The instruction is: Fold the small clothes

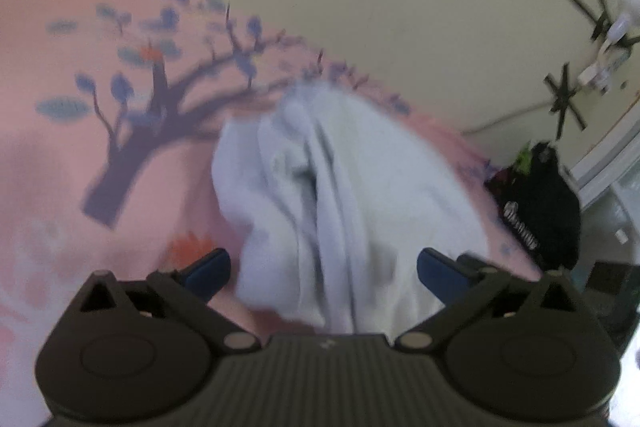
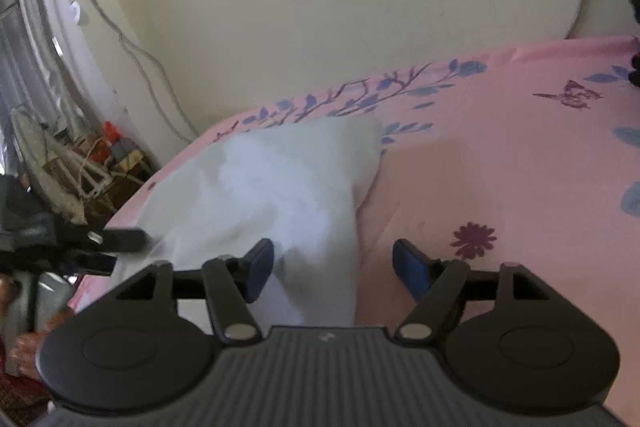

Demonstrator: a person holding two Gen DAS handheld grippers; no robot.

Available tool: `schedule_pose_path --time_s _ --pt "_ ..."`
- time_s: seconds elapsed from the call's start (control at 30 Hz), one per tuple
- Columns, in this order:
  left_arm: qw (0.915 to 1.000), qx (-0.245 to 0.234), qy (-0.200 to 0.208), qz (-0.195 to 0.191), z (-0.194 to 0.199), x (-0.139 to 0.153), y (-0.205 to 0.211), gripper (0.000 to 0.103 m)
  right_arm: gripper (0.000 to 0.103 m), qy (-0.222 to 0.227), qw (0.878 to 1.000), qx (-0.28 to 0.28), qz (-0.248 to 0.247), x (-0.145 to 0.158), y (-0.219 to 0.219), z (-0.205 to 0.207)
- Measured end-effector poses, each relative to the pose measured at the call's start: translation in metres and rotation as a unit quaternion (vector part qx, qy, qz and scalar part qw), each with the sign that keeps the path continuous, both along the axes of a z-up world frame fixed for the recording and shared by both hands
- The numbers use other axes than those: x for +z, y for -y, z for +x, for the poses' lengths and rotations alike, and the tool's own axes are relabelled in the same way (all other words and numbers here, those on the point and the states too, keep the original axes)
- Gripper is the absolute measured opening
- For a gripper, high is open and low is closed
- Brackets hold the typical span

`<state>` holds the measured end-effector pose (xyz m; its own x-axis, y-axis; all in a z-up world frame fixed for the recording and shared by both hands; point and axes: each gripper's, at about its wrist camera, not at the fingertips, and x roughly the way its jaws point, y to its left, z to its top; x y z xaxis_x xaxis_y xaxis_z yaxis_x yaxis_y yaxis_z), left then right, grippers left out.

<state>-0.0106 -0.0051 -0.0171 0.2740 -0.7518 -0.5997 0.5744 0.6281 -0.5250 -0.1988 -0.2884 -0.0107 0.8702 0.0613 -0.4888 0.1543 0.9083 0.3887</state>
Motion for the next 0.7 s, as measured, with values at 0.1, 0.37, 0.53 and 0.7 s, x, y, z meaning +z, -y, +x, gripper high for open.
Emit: schedule_pose_path --time_s 0.1,0.37,0.53,0.7 --pt "0.9978 -0.003 0.056 0.035 -0.017 -0.001 0.012 0.103 0.07 0.001 1.0 -0.001 -0.009 0.0 -0.003 0.0" --pt "0.982 -0.018 0.153 0.108 -0.049 -0.005 0.032 0.103 0.071 0.011 1.0 -0.003 0.017 -0.001 0.003 -0.002" --pt "0.982 -0.017 0.154 0.108 -0.05 -0.005 0.032 0.103 0.072 0.014 1.0 -0.001 0.024 -0.002 0.006 -0.003" --pt "0.9818 -0.017 0.155 0.109 -0.05 -0.005 0.033 0.103 0.072 0.013 1.0 -0.002 0.024 -0.002 0.005 -0.004"
